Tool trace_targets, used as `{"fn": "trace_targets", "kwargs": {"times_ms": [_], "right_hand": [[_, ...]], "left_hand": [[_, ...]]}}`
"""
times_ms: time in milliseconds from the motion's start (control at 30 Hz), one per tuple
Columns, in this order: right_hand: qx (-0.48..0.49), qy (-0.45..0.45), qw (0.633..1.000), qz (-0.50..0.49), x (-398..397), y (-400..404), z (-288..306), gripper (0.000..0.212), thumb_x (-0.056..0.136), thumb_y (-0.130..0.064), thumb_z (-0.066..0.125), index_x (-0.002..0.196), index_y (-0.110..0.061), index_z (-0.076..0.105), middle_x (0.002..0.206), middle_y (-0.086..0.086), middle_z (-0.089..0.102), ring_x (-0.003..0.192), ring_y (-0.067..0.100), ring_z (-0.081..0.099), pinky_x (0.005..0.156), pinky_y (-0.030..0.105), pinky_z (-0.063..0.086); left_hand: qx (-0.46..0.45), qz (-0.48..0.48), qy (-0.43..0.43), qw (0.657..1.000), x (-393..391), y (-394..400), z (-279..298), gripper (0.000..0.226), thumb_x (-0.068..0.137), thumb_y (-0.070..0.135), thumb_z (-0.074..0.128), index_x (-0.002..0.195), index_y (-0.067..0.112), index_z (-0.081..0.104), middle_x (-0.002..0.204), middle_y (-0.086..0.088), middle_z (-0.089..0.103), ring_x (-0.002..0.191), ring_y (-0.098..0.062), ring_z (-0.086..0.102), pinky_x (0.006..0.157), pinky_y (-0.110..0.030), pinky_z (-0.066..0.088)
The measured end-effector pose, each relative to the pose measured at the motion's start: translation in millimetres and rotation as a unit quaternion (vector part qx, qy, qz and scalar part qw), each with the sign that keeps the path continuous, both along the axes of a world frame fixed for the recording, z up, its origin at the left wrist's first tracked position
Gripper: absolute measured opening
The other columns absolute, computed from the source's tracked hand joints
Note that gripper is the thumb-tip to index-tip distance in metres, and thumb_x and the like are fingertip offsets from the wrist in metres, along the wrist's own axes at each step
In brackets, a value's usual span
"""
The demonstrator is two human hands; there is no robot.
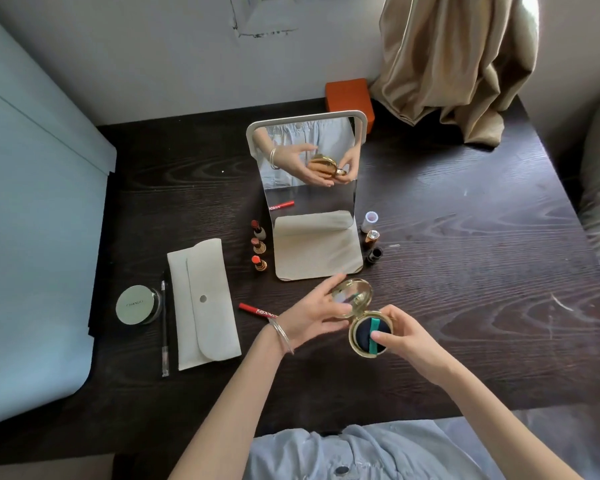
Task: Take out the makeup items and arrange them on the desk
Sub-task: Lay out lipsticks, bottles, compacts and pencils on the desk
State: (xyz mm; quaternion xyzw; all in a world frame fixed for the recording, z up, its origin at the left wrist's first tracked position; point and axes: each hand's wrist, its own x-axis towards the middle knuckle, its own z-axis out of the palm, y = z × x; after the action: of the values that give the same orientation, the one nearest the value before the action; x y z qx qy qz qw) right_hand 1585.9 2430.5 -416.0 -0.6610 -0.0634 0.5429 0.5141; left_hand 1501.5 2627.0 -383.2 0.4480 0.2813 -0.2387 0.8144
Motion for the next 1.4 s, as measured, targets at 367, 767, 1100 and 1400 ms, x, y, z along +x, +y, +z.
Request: {"fn": "trace_targets", "kwargs": {"times_ms": [367,767,1100,1400], "right_hand": [[-0.105,0.09,0.989,-0.049,-9,-24,-7,0.03,0.085,-0.015,0.066,0.109,-0.009,0.05,0.111,0.013,0.062,0.099,0.019,0.064,0.085,0.037,0.055],[-0.171,-0.08,0.978,-0.093,42,1,-3,0.077,0.079,-0.013,0.075,0.138,-0.018,0.026,0.086,0.007,0.07,0.075,0.018,0.07,0.065,0.025,0.054],[-0.186,-0.159,0.962,-0.121,59,11,0,0.046,0.081,-0.012,0.073,0.107,-0.017,0.035,0.071,0.006,0.066,0.066,0.023,0.071,0.071,0.038,0.059],[-0.184,-0.182,0.95,-0.176,65,7,0,0.023,0.091,-0.019,0.06,0.11,-0.013,0.047,0.079,0.007,0.067,0.068,0.02,0.071,0.072,0.036,0.056]], "left_hand": [[0.252,-0.212,0.065,0.942,8,-64,-26,0.034,0.091,0.012,0.055,0.123,0.017,0.044,0.117,-0.014,0.059,0.1,-0.025,0.066,0.082,-0.039,0.058],[0.352,-0.296,0.041,0.887,57,-31,-30,0.046,0.095,0.008,0.041,0.136,0.03,0.043,0.128,-0.01,0.054,0.099,-0.026,0.062,0.074,-0.035,0.057],[0.476,-0.153,0.11,0.859,66,-44,-46,0.02,0.091,0.025,0.055,0.109,0.017,0.051,0.11,-0.006,0.064,0.096,-0.027,0.065,0.088,-0.042,0.052],[0.548,-0.098,0.101,0.825,69,-49,-42,0.02,0.093,0.029,0.053,0.109,0.018,0.053,0.117,-0.002,0.056,0.105,-0.024,0.057,0.083,-0.036,0.046]]}}
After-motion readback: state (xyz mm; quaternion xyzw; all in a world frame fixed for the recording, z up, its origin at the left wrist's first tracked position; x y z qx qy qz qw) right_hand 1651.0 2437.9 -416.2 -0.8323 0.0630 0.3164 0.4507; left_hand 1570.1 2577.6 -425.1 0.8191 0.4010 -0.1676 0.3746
